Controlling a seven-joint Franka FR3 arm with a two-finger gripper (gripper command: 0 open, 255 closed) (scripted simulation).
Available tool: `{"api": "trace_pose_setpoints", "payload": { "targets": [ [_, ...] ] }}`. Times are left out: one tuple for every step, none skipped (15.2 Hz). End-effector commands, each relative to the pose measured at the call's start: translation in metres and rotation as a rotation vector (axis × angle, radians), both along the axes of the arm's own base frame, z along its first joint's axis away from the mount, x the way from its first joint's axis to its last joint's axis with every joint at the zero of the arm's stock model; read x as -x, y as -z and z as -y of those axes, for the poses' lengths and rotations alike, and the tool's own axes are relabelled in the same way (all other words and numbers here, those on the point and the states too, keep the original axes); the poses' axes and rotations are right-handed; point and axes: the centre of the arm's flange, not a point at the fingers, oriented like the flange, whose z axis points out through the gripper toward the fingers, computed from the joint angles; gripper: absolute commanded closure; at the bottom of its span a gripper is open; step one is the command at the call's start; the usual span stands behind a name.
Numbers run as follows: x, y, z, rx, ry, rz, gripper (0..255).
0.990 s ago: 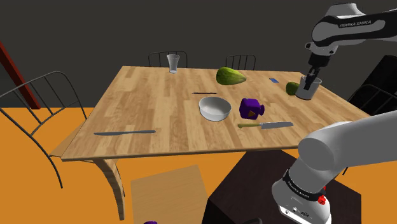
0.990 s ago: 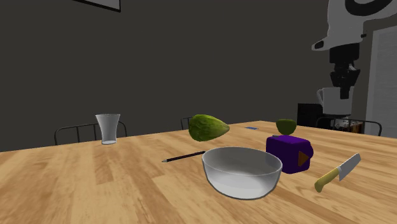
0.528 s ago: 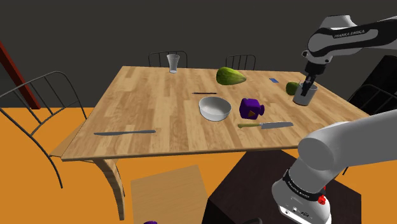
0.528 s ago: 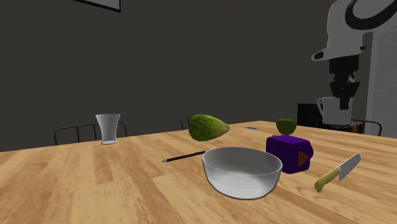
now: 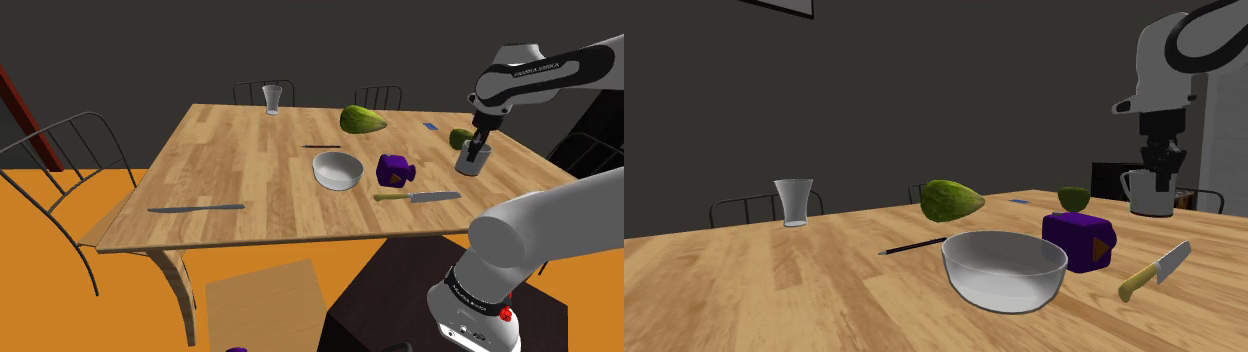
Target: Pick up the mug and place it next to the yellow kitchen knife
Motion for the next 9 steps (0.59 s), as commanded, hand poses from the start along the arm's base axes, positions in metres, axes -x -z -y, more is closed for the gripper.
{"api": "trace_pose_setpoints", "payload": {
  "targets": [
    [0.001,0.01,0.0,0.001,0.0,0.001,255],
    [0.001,0.015,0.0,0.001,0.0,0.001,255],
    [0.001,0.021,0.0,0.001,0.0,0.001,255],
    [0.001,0.026,0.0,0.001,0.0,0.001,255],
    [0.001,0.031,0.0,0.001,0.0,0.001,255],
    [0.001,0.037,0.0,0.001,0.0,0.001,255],
    [0.001,0.042,0.0,0.001,0.0,0.001,255],
    [0.001,0.047,0.0,0.001,0.0,0.001,255],
    [0.001,0.052,0.0,0.001,0.0,0.001,255]
  ]
}}
